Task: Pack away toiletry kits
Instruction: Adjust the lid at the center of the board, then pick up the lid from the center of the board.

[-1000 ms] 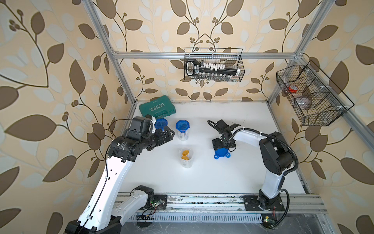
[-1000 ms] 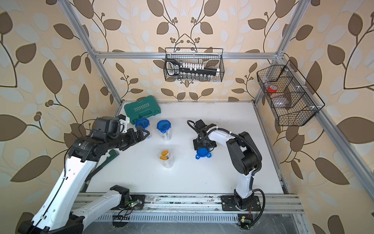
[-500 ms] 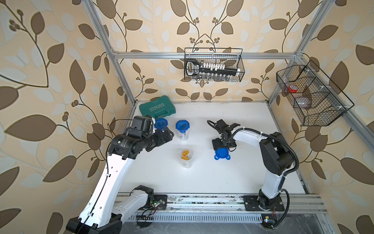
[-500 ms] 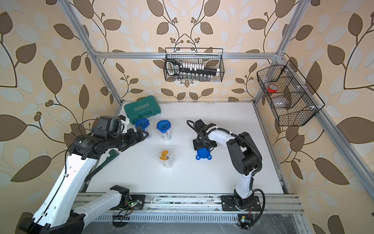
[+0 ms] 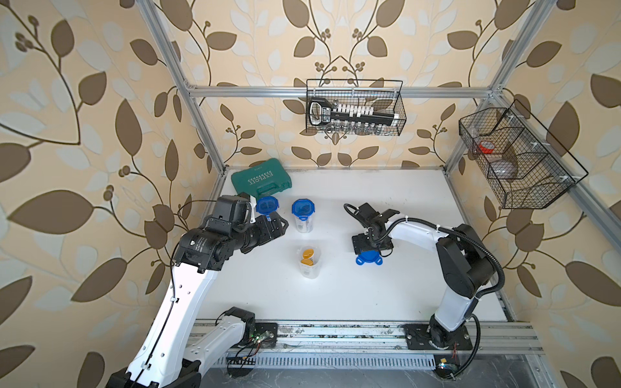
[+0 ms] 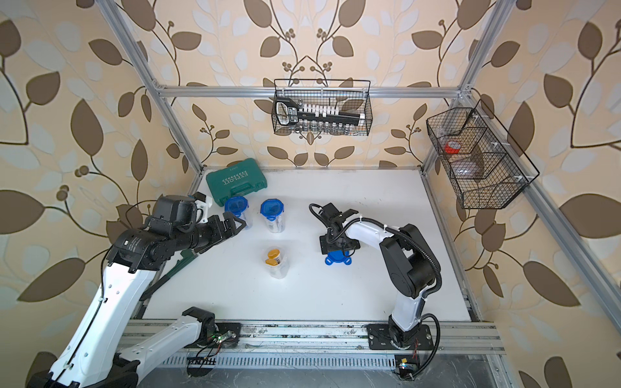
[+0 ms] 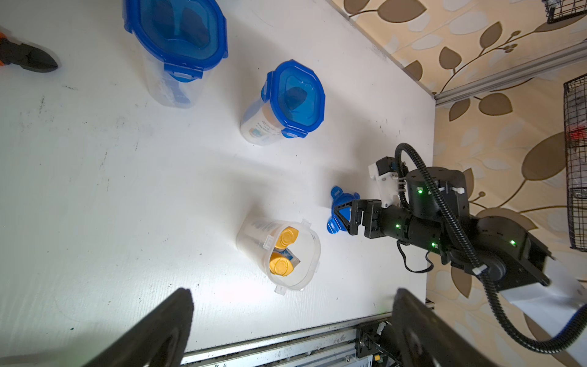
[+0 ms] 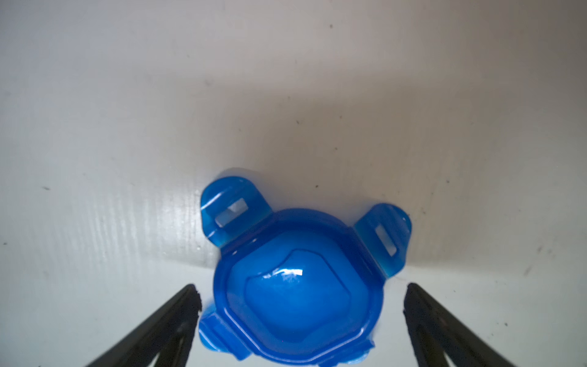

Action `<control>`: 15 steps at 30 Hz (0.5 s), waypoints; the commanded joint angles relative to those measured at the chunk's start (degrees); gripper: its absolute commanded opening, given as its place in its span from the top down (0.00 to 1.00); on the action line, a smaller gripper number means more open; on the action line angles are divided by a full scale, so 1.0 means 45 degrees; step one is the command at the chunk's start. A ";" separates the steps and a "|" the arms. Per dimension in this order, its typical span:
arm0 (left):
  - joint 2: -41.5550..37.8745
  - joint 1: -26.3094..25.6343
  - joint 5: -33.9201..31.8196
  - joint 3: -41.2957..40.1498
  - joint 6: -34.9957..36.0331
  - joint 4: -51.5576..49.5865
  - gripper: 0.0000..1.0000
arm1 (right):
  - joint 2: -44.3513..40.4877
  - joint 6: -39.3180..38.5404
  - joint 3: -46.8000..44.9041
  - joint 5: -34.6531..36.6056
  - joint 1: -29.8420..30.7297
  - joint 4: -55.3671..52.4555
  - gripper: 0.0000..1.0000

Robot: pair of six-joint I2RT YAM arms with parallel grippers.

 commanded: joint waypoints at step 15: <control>-0.0392 0.0093 0.0674 -0.0583 -0.0072 0.0912 0.01 | 0.0243 0.0985 -0.1009 -0.0658 -0.0024 0.0530 0.02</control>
